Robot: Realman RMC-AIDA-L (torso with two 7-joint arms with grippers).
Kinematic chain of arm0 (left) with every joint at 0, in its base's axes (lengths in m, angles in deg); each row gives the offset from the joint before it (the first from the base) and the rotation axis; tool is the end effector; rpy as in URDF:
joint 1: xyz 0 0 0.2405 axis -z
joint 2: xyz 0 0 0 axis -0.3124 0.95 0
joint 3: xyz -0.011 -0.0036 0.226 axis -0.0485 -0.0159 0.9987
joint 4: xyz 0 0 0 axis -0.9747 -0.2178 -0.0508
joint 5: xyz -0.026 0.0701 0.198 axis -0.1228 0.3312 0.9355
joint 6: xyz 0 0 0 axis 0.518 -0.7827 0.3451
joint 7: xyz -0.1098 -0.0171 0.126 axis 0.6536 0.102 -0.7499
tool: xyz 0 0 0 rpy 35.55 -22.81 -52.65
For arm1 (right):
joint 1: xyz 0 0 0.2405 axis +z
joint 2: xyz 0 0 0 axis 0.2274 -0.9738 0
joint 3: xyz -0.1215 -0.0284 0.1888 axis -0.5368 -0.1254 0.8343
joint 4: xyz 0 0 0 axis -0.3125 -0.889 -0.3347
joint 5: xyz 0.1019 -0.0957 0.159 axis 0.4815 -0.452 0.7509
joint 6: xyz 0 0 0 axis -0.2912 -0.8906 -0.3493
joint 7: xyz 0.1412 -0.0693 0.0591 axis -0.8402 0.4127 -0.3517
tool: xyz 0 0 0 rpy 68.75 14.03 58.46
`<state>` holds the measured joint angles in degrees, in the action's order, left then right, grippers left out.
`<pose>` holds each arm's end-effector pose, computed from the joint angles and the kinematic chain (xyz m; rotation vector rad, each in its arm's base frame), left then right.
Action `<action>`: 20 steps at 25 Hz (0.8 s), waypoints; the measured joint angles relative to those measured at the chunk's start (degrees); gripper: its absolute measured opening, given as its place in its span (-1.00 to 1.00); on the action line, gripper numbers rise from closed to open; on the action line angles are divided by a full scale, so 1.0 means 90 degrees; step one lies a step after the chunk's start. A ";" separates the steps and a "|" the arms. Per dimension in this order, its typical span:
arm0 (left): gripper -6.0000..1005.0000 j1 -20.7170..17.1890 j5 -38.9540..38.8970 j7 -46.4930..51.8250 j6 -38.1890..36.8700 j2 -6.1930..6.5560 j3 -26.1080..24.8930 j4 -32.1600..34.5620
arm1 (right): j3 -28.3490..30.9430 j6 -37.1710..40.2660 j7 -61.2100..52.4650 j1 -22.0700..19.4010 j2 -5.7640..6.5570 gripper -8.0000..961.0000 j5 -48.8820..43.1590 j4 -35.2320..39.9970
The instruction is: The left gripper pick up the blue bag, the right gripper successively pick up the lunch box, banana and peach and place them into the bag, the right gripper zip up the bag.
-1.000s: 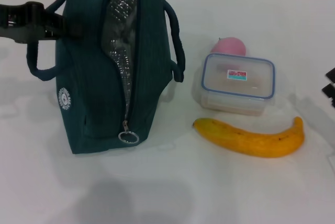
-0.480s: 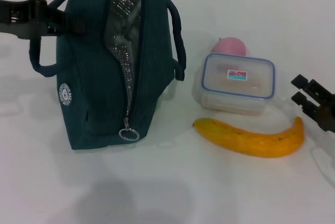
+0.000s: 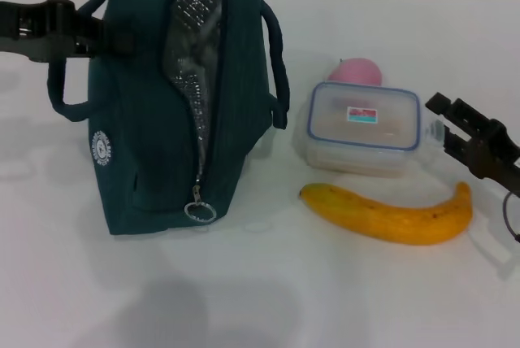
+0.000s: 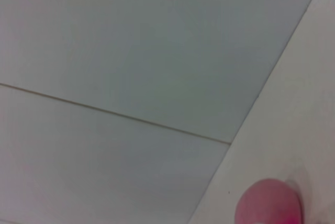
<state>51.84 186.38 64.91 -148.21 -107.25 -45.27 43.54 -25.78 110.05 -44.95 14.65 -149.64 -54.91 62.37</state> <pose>-0.1813 0.3420 0.1145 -2.4830 -1.6622 -0.5785 0.2818 0.3043 -0.0395 -1.6927 1.8629 1.4172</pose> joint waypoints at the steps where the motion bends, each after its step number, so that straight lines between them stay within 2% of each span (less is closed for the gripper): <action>1: -0.92 0.0007 0.0000 0.0000 -0.0002 -0.0005 0.0008 0.0008 | -0.0002 -0.0035 -0.0020 0.0052 0.0000 0.38 -0.0035 -0.0006; 20: -0.92 0.0013 0.0009 -0.0040 0.0002 0.0001 0.0076 0.0033 | -0.0003 -0.0440 -0.0036 0.0298 0.0000 0.37 -0.0130 0.0014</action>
<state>51.96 186.47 64.55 -148.19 -107.24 -44.58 43.84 -25.81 106.09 -45.27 17.33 -149.64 -56.08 62.50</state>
